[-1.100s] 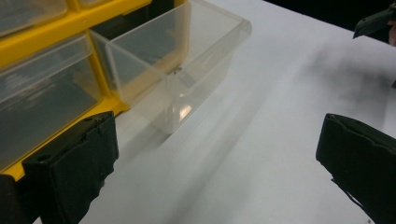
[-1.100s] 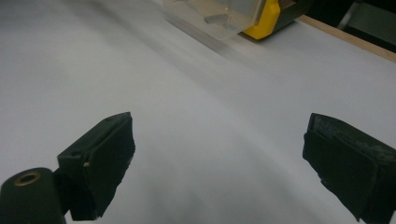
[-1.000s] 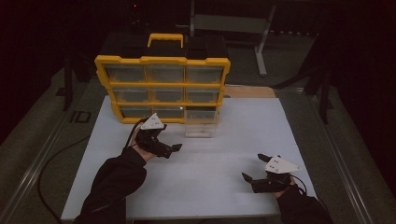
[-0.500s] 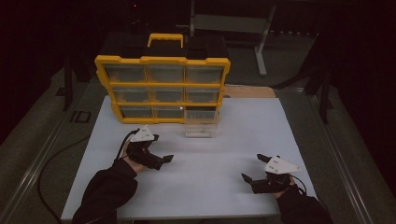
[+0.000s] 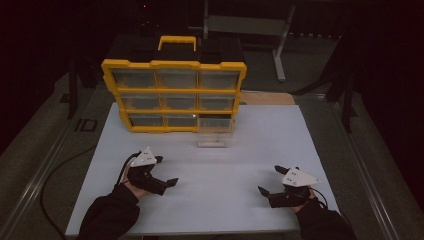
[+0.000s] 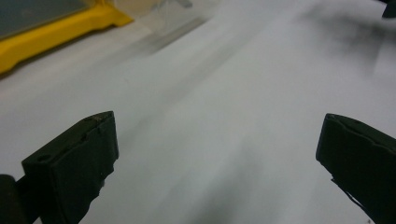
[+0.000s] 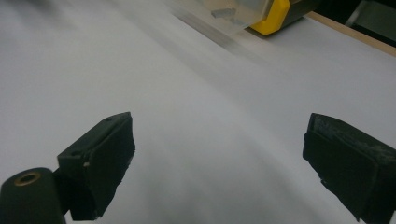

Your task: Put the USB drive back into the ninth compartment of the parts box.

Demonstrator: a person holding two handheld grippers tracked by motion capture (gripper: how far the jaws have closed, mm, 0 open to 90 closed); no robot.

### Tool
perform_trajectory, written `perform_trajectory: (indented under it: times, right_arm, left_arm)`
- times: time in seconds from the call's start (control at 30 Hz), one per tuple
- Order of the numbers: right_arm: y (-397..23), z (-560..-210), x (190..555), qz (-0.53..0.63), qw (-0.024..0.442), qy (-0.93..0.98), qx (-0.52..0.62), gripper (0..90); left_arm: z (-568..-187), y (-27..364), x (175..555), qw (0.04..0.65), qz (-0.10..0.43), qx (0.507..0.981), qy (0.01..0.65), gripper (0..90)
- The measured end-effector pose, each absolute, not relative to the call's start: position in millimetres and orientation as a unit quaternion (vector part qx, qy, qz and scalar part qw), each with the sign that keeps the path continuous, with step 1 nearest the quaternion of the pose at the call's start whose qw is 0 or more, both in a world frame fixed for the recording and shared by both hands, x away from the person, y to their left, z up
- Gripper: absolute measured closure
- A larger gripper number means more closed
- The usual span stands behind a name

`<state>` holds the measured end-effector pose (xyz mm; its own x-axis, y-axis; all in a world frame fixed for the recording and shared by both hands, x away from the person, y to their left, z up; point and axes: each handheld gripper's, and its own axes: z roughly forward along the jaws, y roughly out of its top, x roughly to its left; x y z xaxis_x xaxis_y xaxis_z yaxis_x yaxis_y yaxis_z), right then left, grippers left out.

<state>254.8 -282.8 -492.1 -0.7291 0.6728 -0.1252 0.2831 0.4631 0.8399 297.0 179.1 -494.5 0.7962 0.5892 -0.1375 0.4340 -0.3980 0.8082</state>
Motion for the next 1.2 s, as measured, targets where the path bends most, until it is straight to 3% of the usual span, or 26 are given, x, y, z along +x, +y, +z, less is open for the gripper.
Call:
perform_trajectory:
  times: [0.57,1.2]
  right_arm:
    - [-282,-493,254,0.429,0.222,0.828,0.286,8.7]
    - [-282,-494,255,0.427,0.219,0.83,0.285,8.7]
  left_arm:
    - [-506,201,273,0.454,0.088,0.828,0.317,0.0]
    - [-512,216,261,0.444,0.128,0.82,0.336,0.0]
